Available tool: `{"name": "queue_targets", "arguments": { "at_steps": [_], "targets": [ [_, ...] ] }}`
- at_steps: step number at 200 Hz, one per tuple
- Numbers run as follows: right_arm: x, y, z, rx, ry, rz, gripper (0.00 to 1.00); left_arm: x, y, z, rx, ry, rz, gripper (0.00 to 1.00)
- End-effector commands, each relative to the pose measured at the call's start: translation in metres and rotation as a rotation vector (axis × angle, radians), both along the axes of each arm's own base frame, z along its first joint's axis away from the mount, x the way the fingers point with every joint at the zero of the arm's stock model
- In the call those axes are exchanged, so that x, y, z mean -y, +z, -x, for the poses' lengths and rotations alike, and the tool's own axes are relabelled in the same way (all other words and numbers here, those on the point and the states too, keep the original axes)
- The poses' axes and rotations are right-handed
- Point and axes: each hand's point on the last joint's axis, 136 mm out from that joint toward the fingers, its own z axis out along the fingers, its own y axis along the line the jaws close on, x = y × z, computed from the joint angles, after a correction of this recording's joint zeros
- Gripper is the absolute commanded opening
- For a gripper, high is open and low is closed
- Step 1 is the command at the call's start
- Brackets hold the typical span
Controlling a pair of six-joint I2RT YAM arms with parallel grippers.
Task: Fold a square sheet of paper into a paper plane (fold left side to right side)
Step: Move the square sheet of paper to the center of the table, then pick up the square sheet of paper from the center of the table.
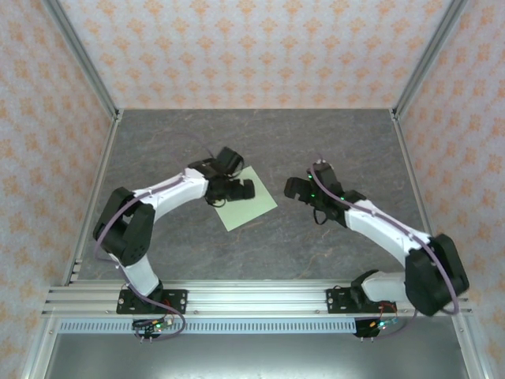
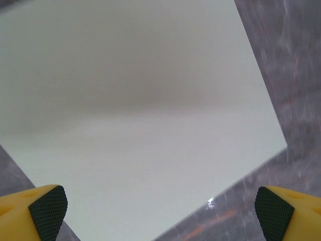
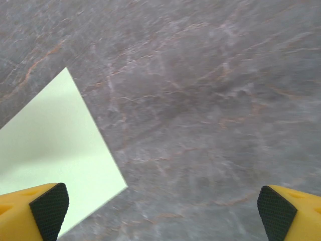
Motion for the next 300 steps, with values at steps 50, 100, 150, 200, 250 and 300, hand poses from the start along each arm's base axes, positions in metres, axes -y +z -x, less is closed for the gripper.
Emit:
{"name": "queue_targets", "arguments": {
  "at_steps": [50,100,150,200,250,300],
  "targets": [
    [-0.066,-0.042,-0.024,-0.166,-0.089,0.082,1.0,-0.02,-0.015,-0.053,-0.044,0.058,0.211,0.89],
    [-0.092,-0.062,-0.024,-0.214,-0.065,0.137,1.0,-0.025,-0.043,-0.054,-0.104,0.079,0.163,0.88],
    [-0.106,-0.081,-0.016,-0.259,-0.063,0.144,1.0,-0.033,-0.064,-0.035,-0.158,0.089,0.133,0.81],
    [-0.128,-0.097,-0.01,-0.303,-0.031,0.112,0.99,-0.036,-0.078,-0.022,-0.188,0.106,0.133,0.8],
    [-0.156,-0.087,-0.009,-0.29,0.045,0.043,0.94,-0.036,-0.079,-0.02,-0.189,0.109,0.136,0.8],
    [-0.171,-0.082,-0.01,-0.285,0.087,0.014,0.9,-0.034,-0.074,-0.022,-0.179,0.109,0.146,0.8]
  ]
}}
